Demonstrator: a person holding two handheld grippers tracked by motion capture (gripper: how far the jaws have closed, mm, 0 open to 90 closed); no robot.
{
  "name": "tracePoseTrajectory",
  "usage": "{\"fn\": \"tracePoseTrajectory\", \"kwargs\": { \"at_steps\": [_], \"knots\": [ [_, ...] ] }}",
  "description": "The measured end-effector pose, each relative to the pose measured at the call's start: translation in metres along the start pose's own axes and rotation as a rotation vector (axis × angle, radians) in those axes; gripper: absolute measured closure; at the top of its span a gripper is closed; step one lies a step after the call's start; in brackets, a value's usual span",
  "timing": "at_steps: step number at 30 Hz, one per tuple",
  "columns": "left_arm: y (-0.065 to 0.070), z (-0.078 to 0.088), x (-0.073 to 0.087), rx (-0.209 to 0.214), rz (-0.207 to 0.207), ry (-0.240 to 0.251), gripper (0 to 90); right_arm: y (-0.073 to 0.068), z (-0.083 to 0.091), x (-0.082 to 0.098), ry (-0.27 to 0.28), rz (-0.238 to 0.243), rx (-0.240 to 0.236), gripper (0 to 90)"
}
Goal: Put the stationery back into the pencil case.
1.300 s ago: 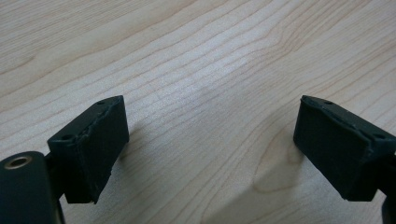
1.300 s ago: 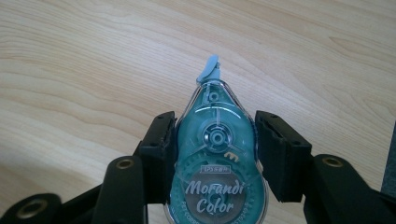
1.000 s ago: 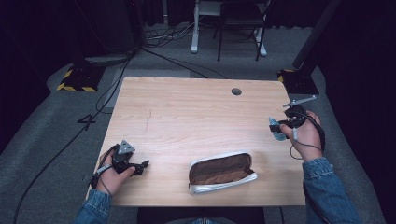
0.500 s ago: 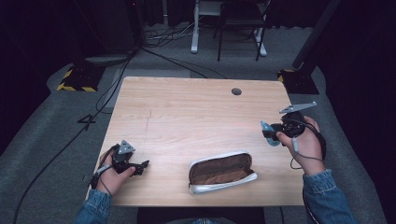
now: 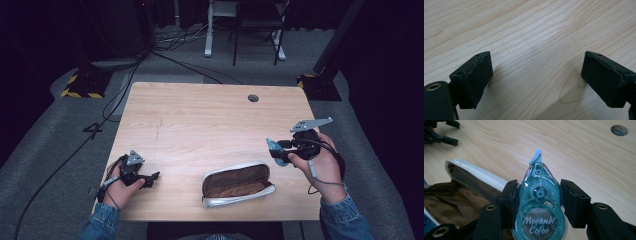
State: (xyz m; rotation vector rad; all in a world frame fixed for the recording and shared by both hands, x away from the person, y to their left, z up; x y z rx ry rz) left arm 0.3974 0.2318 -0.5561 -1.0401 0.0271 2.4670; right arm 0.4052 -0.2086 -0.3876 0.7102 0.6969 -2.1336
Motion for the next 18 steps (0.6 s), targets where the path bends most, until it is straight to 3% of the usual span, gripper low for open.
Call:
{"fn": "tracePoseTrajectory", "kwargs": {
  "at_steps": [7, 18],
  "knots": [
    [0.0, 0.0, 0.0, 0.0, 0.0, 0.0, 10.6, -0.031, -0.01, 0.0, 0.013, 0.059, -0.066, 50.5],
    [0.0, 0.0, 0.0, 0.0, 0.0, 0.0, 10.6, -0.054, -0.024, -0.002, -0.005, 0.118, -0.111, 50.5]
  ]
}}
Point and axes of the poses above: each handheld gripper's, and its own axes: z roughly backward along the jaws, x roughly out of its underside, y roughly to its right, the point moved 7 cm from there along -z, roughly forward along the jaws, and after that the axes turned 14 degrees about -x, right-handed, at the moved point
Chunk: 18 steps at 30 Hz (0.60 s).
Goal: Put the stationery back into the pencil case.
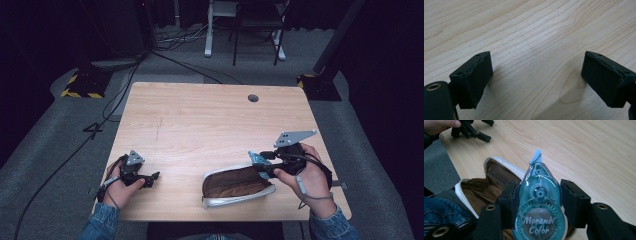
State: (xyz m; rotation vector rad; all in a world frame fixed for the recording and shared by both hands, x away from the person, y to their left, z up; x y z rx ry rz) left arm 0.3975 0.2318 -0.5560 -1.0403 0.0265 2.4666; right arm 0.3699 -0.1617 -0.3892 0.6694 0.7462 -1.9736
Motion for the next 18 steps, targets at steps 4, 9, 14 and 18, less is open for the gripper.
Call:
{"fn": "tracePoseTrajectory", "kwargs": {
  "at_steps": [4, 9, 14, 18],
  "knots": [
    [0.0, 0.0, 0.0, 0.0, 0.001, 0.0, 10.6, -0.004, -0.006, 0.0, -0.01, 0.013, -0.014, 50.5],
    [0.0, 0.0, 0.0, 0.0, 0.0, 0.0, 10.6, -0.01, -0.013, 0.001, -0.021, 0.032, -0.035, 50.4],
    [0.0, 0.0, 0.0, 0.0, 0.0, 0.0, 10.6, -0.013, -0.023, 0.004, -0.049, 0.057, -0.056, 50.4],
    [0.0, 0.0, 0.0, 0.0, 0.002, 0.001, 10.6, -0.014, -0.032, 0.007, -0.067, 0.078, -0.067, 50.4]
  ]
}}
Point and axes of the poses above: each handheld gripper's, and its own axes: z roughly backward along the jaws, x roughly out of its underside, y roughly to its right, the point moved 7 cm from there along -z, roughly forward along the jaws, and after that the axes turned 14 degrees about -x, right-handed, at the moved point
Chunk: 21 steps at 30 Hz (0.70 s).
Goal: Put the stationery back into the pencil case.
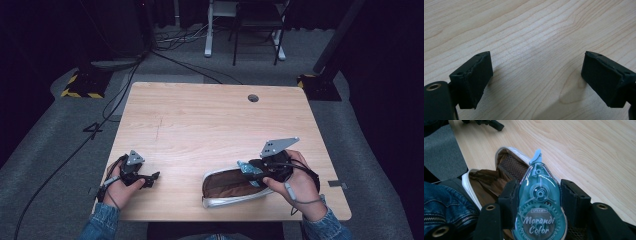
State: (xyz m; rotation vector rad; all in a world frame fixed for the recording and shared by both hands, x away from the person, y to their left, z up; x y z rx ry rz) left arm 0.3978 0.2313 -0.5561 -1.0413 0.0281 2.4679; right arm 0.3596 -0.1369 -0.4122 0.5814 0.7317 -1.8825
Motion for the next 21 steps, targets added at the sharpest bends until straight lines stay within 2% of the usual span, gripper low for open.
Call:
{"fn": "tracePoseTrajectory", "kwargs": {
  "at_steps": [5, 15, 21],
  "knots": [
    [0.0, 0.0, 0.0, 0.001, -0.001, -0.001, 10.6, -0.001, -0.009, 0.002, -0.027, 0.035, 0.0, 50.3],
    [0.001, 0.0, 0.0, 0.002, 0.001, -0.001, 10.6, -0.002, -0.018, 0.008, -0.066, 0.05, 0.002, 50.3],
    [0.001, 0.0, 0.0, 0.003, 0.002, -0.002, 10.6, -0.003, -0.027, 0.011, -0.116, 0.078, 0.001, 50.2]
  ]
}}
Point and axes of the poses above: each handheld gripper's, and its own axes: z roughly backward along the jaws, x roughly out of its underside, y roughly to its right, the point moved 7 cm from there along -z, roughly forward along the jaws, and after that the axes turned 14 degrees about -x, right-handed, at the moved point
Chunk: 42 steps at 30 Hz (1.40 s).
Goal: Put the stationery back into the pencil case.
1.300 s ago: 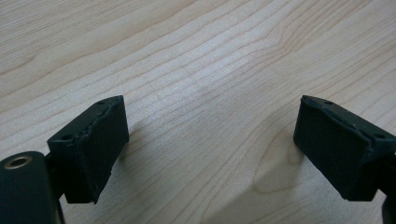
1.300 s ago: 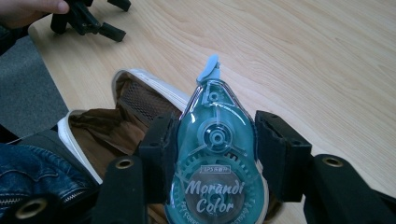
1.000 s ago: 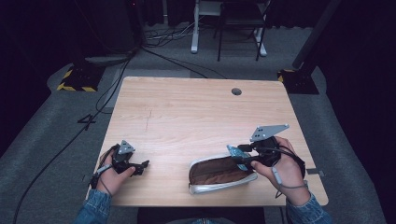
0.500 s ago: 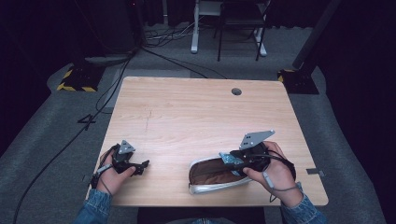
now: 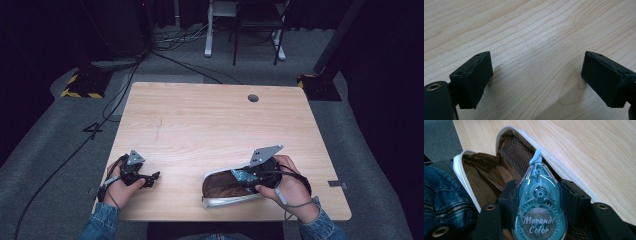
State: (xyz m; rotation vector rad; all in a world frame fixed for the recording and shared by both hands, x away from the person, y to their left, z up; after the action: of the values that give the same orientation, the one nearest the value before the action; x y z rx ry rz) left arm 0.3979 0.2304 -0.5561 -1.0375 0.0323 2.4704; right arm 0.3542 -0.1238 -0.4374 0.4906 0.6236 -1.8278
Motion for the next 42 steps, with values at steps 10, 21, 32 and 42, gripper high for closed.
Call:
{"fn": "tracePoseTrajectory", "kwargs": {
  "at_steps": [10, 21, 32, 42],
  "knots": [
    [0.0, 0.0, 0.0, 0.0, 0.0, 0.0, 10.6, 0.0, -0.008, 0.002, -0.049, 0.041, 0.012, 50.2],
    [0.0, 0.0, 0.0, 0.0, -0.001, 0.001, 10.6, 0.001, -0.01, 0.0, -0.027, 0.039, 0.017, 39.0],
    [0.0, 0.0, 0.0, 0.0, 0.0, -0.001, 10.6, -0.003, -0.005, -0.002, 0.007, 0.027, -0.009, 37.7],
    [0.0, 0.0, 0.0, 0.0, 0.0, 0.0, 10.6, -0.001, 0.018, -0.008, 0.104, 0.011, 0.017, 37.6]
  ]
}}
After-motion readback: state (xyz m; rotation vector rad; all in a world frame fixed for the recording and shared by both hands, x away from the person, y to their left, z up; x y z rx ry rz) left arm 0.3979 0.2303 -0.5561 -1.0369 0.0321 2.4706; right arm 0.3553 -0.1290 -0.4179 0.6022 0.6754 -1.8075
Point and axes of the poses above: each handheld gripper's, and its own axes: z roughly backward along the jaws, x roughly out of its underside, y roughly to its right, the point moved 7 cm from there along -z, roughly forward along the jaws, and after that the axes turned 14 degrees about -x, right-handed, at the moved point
